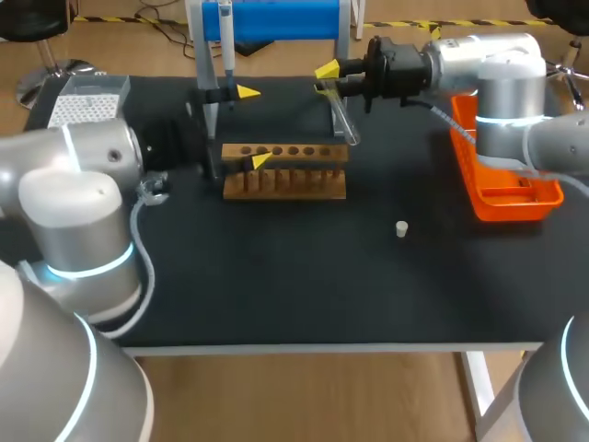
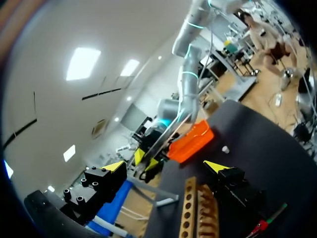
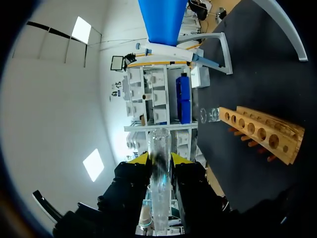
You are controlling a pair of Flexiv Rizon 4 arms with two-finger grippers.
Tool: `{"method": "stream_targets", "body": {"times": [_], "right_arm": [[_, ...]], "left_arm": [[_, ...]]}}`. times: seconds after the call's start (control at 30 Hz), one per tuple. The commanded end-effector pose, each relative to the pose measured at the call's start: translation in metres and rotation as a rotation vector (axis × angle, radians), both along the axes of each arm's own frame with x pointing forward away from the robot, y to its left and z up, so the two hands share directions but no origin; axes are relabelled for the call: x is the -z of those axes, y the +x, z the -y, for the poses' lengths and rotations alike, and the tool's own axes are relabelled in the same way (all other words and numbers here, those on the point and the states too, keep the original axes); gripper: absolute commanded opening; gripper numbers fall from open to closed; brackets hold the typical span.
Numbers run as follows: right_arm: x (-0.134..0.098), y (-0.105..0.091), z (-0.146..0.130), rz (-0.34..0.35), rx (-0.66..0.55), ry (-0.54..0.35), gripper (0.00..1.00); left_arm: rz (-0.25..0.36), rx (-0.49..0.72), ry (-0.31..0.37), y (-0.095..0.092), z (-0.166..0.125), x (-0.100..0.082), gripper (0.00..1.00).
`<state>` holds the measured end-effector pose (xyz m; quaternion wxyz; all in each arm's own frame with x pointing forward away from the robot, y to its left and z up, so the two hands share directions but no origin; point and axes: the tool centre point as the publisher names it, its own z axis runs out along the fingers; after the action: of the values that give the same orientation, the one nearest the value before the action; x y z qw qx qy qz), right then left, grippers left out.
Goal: Invert the test tube, pick up the pipette, mount the tip to pipette, aspirate from beaker and dispense into the tube, eject the tip, return the pipette, and cap with the stopper.
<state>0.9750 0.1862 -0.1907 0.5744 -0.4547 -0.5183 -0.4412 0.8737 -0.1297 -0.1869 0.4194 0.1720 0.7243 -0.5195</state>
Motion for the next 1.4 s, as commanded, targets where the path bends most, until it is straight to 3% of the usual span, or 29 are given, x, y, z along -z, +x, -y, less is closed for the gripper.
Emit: {"method": "stream_targets", "body": {"times": [0.03,0.17,0.27,0.37,0.73,0.93,1.1,1.4], "right_arm": [[0.0,0.001,0.001,0.001,-0.004,-0.002,0.0],[0.0,0.001,0.001,0.001,-0.004,-0.002,0.0],[0.0,0.001,0.001,0.001,-0.004,-0.002,0.0],[0.0,0.001,0.001,0.001,-0.004,-0.002,0.0],[0.0,0.001,0.001,0.001,-0.004,-0.002,0.0],[0.0,0.001,0.001,0.001,-0.004,-0.002,0.0],[0.0,0.001,0.001,0.001,-0.004,-0.002,0.0],[0.0,0.001,0.001,0.001,-0.004,-0.002,0.0]], "left_arm": [[0.069,-0.111,-0.087,-0.007,0.004,0.003,1.0],[0.069,-0.111,-0.087,-0.007,0.004,0.003,1.0],[0.204,-0.067,-0.003,-0.001,0.011,0.002,1.0],[0.294,-0.032,0.042,0.003,0.02,0.004,1.0],[0.52,0.086,0.101,0.004,0.035,-0.004,1.0],[0.562,0.13,0.16,0.001,0.046,-0.012,1.0],[0.524,0.15,0.205,0.002,0.055,-0.009,1.0],[0.538,0.196,0.124,0.001,0.088,-0.009,1.0]]}}
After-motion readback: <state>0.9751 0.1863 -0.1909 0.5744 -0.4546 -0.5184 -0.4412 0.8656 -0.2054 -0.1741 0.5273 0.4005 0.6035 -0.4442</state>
